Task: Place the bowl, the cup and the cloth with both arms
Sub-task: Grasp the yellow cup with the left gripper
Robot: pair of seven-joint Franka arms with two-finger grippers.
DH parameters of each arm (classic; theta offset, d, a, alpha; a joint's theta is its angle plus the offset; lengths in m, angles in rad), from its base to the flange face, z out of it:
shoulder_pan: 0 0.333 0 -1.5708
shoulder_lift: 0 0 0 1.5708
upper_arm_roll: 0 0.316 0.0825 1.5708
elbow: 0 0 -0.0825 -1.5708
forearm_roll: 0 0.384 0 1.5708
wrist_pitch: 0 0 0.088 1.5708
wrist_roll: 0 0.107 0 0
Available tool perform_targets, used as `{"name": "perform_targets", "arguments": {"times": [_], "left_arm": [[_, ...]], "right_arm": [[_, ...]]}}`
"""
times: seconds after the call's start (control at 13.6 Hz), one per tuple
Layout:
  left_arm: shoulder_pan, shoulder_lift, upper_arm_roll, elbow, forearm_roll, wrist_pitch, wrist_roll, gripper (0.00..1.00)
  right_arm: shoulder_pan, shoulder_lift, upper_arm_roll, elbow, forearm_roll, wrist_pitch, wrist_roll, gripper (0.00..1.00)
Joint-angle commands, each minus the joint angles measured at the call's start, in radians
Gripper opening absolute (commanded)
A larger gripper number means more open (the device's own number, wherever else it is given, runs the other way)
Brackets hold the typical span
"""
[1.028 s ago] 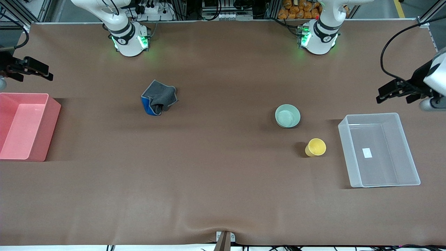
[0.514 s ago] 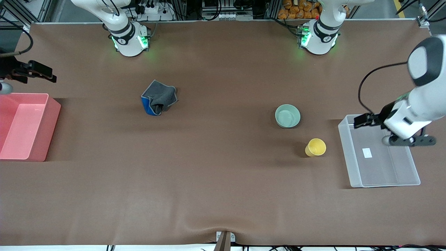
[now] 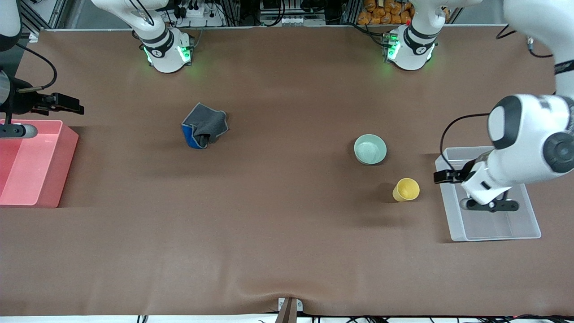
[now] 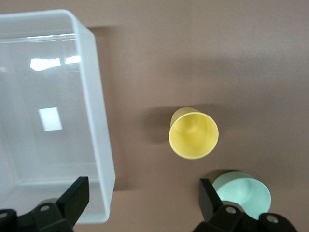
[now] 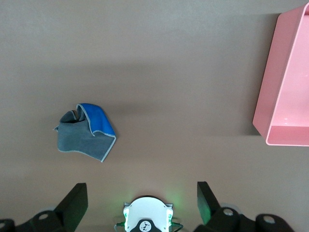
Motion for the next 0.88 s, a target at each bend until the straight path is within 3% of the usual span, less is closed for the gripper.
{"name": "perform_targets", "arguments": {"times": [0.0, 0.37, 0.66, 0.81], "left_arm": [[-0.013, 0.068, -0.003, 0.010, 0.023, 0.062, -0.017, 1.00], [-0.042, 0.157, -0.001, 0.005, 0.024, 0.145, -0.110, 0.98], [-0.053, 0.164, -0.001, -0.053, 0.046, 0.159, -0.115, 0.80], [-0.053, 0.165, -0.003, -0.092, 0.061, 0.211, -0.117, 0.62]], "right_arm": [[-0.020, -0.013, 0.010, -0.034, 0.011, -0.006, 0.015, 1.00], [-0.039, -0.013, 0.010, -0.086, 0.011, 0.004, 0.019, 1.00], [-0.065, -0.019, 0.010, -0.154, 0.011, 0.037, 0.019, 1.00], [-0.067, -0.021, 0.010, -0.174, 0.011, 0.047, 0.019, 1.00]]}}
